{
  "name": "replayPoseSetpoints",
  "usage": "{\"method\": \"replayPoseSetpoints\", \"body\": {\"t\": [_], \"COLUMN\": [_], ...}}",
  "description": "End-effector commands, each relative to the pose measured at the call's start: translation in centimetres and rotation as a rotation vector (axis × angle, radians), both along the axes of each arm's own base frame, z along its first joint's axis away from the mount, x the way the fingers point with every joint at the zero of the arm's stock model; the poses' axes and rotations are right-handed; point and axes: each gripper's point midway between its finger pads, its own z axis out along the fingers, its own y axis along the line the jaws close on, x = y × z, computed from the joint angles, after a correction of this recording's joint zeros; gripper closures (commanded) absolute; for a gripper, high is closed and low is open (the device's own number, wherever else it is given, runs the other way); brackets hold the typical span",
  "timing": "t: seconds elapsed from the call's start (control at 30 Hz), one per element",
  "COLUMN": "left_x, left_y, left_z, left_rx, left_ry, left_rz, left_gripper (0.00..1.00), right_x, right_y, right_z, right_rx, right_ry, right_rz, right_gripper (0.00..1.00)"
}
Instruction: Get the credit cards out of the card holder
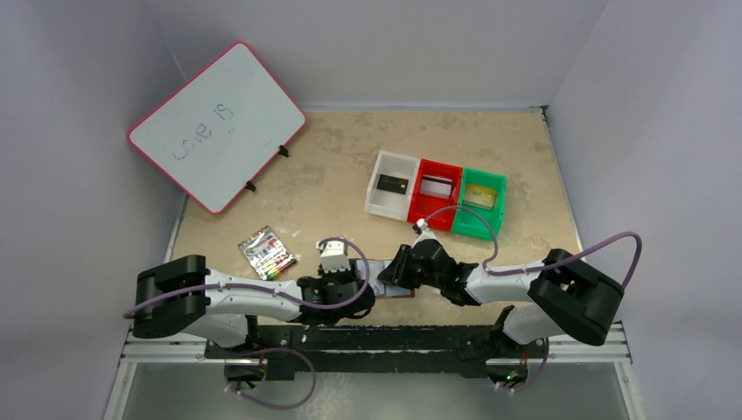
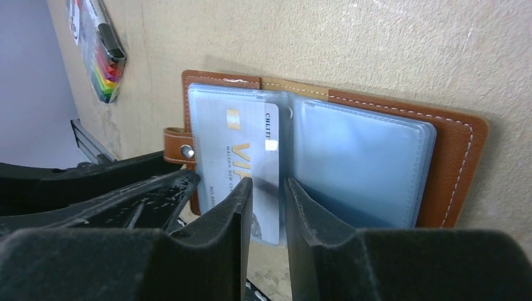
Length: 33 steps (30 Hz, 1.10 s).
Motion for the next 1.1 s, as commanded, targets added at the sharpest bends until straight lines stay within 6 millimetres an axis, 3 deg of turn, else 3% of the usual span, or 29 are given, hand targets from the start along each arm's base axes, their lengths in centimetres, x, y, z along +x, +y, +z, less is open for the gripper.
{"method": "replayPoseSetpoints", "body": {"t": [0.0,0.53,0.7,0.93,1.07], "left_x": [0.2,-0.1,-0.1,-0.2,-0.1], "left_y": [-0.5,-0.7,-1.1,-1.2,-0.8], "left_z": [-0.9,-2.4,-2.2,-2.3,-2.2], "left_rx": [-0.031,0.007,0.003,-0.002,0.005], "left_ry": [0.0,0.028,0.026,0.032,0.031], "left_rz": [0.021,0.004,-0.002,-0.004,0.013], "left_gripper": [0.64,0.74,0.75,0.84,0.85], "right_x": [0.3,0.1,0.0,0.1,0.3], "right_y": [-0.2,0.1,0.5,0.8,-0.4], "right_z": [0.3,0.5,0.8,1.3,-0.3], "right_rx": [0.022,0.111,0.126,0.15,0.077], "right_ry": [-0.001,0.021,0.008,0.007,0.065], "right_rz": [-0.002,0.018,0.047,0.047,-0.029], "right_gripper": [0.71,0.78,0.85,0.86,0.8]}}
